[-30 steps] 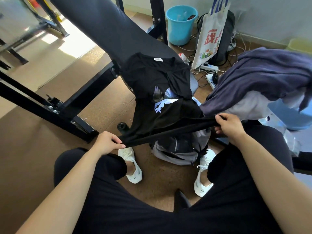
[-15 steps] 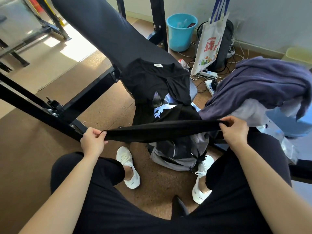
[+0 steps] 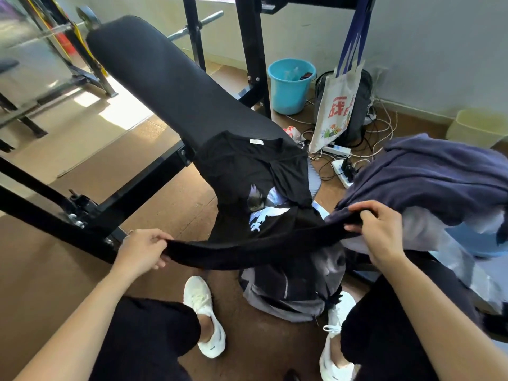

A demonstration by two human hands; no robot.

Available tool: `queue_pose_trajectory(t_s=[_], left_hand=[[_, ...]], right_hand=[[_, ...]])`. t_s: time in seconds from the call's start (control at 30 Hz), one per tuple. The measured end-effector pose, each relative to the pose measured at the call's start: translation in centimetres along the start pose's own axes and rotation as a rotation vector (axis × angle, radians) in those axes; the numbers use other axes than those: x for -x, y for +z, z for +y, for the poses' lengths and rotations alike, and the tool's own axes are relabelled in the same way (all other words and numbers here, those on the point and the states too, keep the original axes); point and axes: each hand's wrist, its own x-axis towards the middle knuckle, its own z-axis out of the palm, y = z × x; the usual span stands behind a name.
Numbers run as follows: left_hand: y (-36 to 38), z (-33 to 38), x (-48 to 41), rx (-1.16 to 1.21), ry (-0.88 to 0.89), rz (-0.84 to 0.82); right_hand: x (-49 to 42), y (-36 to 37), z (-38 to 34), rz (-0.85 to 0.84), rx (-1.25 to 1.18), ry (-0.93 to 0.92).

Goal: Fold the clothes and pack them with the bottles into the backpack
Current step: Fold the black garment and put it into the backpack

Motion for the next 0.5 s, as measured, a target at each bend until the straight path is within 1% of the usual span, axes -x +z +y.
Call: queue_pose_trajectory(t_s=[0.07,0.1,0.17,0.2,0.27,0.33,0.4,0.47,0.5], left_hand=[[-0.8,2.0,-2.5,0.293,-0.068,0.039],[-1.3,2.9,-4.1,0.359,-0.084,0.054],[-1.9,4.2,-7.5,0.365,-0.088,0.047],[-2.3,4.7,-9.3,0.374,-0.101,0.032],[-3.1,6.0,-12.5,0.487,-0.158,0.002],[-4.0,7.3,-15.4,0.673,-0.24,-0.036],[-4.5,9.1,-17.6,0.89,-0.316,-0.118],[-4.6,11.0,-19.3,1.066,-0.368,-0.197],[-4.4,11.8,-20.2,1.142,-0.379,-0.193]], right_hand=[[-1.7,1.7,-2.1,0.025,-0.015,-0.082],[-3.0,2.6,-3.0,0.045,0.002,-0.119],[-5.9,4.0,-4.4,0.09,0.055,-0.161],[-7.6,4.6,-4.7,0.12,0.08,-0.164],[-11.2,5.7,-5.3,0.189,0.117,-0.148],[-13.9,6.7,-6.3,0.246,0.189,-0.138],[-16.1,7.8,-7.1,0.275,0.255,-0.129],[-18.3,8.8,-7.5,0.285,0.286,-0.076],[-19.7,9.4,-7.6,0.279,0.284,-0.041]])
